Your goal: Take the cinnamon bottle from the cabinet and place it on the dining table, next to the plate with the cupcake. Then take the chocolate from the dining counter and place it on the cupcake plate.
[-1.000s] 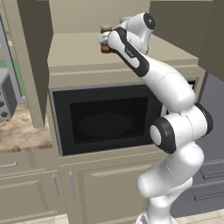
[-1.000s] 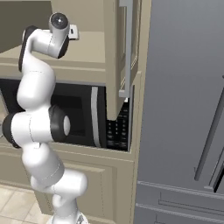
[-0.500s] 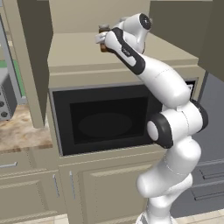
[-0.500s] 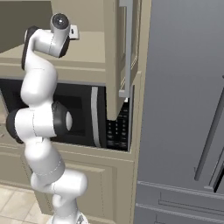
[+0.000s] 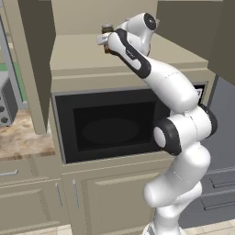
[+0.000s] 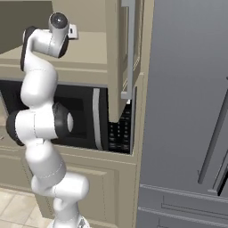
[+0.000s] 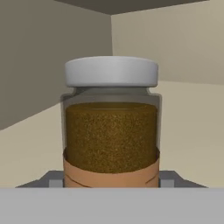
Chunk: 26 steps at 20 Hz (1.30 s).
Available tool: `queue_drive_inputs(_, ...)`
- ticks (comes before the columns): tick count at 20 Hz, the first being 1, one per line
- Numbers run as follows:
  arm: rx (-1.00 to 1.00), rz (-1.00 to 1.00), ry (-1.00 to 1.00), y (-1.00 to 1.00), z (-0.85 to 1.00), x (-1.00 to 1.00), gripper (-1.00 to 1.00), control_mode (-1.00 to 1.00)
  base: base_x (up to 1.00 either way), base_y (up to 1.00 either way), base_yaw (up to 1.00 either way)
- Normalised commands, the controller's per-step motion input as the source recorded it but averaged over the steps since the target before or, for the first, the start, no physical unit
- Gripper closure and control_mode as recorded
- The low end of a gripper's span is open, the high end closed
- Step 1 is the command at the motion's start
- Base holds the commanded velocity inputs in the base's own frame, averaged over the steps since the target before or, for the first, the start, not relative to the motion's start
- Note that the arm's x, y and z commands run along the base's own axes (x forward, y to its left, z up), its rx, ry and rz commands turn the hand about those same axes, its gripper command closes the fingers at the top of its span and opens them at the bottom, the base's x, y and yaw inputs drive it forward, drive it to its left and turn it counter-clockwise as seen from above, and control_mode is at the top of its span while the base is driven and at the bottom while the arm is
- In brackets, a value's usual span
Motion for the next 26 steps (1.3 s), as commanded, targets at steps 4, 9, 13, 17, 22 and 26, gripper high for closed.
queue_drive_inputs(4, 0.00, 0.00, -0.06, 0.17, 0.00, -0.46, 1.00, -1.00, 0.00, 0.00, 0.00)
queue_drive_inputs(9, -0.01, 0.01, -0.21, 0.14, 0.00, -0.76, 1.00, -1.00, 0.00, 0.00, 0.00)
queue_drive_inputs(13, 0.00, 0.02, -0.23, 0.06, 0.03, -0.82, 1.00, -1.00, 0.00, 0.00, 0.00)
queue_drive_inputs(17, 0.00, 0.11, -0.12, 0.00, 0.07, -0.83, 1.00, -1.00, 0.00, 0.00, 0.00)
queue_drive_inputs(22, 0.02, 0.15, -0.08, 0.00, 0.06, -0.88, 1.00, -1.00, 0.00, 0.00, 0.00)
queue_drive_inputs(26, 0.06, 0.14, -0.02, 0.00, 0.06, -0.88, 1.00, -1.00, 0.00, 0.00, 0.00)
